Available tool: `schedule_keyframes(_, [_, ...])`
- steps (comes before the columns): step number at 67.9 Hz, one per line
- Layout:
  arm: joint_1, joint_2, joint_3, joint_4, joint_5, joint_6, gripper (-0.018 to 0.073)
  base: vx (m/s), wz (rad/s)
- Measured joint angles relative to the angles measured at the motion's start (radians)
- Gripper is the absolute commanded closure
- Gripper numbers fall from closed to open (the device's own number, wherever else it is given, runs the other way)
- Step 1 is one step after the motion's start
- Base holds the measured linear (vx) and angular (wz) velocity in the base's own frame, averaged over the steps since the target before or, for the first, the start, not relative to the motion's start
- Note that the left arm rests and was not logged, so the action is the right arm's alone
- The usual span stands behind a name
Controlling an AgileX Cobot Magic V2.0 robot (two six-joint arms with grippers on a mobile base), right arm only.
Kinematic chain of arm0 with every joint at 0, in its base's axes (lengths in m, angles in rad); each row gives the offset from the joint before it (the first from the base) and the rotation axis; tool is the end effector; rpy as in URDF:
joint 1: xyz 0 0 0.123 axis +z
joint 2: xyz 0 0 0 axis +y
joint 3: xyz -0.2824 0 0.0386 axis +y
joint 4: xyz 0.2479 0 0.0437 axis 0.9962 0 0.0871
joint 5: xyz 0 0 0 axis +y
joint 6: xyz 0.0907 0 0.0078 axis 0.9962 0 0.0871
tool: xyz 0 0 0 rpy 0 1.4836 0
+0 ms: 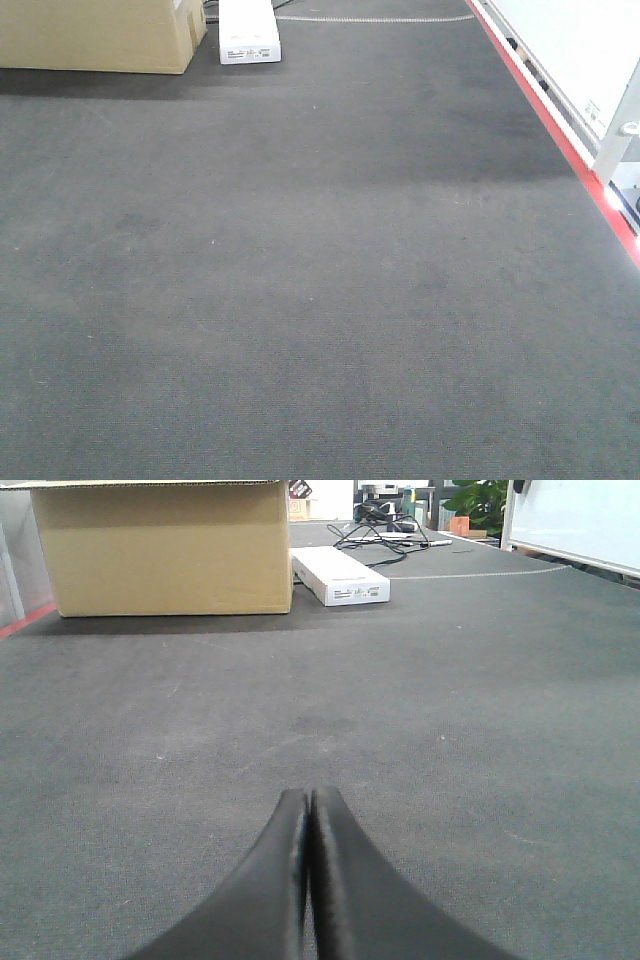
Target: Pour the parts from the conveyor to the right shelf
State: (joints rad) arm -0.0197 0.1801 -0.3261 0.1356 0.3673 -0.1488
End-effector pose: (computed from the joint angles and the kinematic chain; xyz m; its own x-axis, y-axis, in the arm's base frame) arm 0.0582 0.0033 0.2789 -0.1300 -0.0196 -0.9913 -0.0313 0.9994 -0.0156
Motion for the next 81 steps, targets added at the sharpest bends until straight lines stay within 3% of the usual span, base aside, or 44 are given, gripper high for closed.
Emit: schedule_keyframes(81, [0.0,-0.013,0.0,0.0,0.001,0.001,0.0565,0.0,0.0])
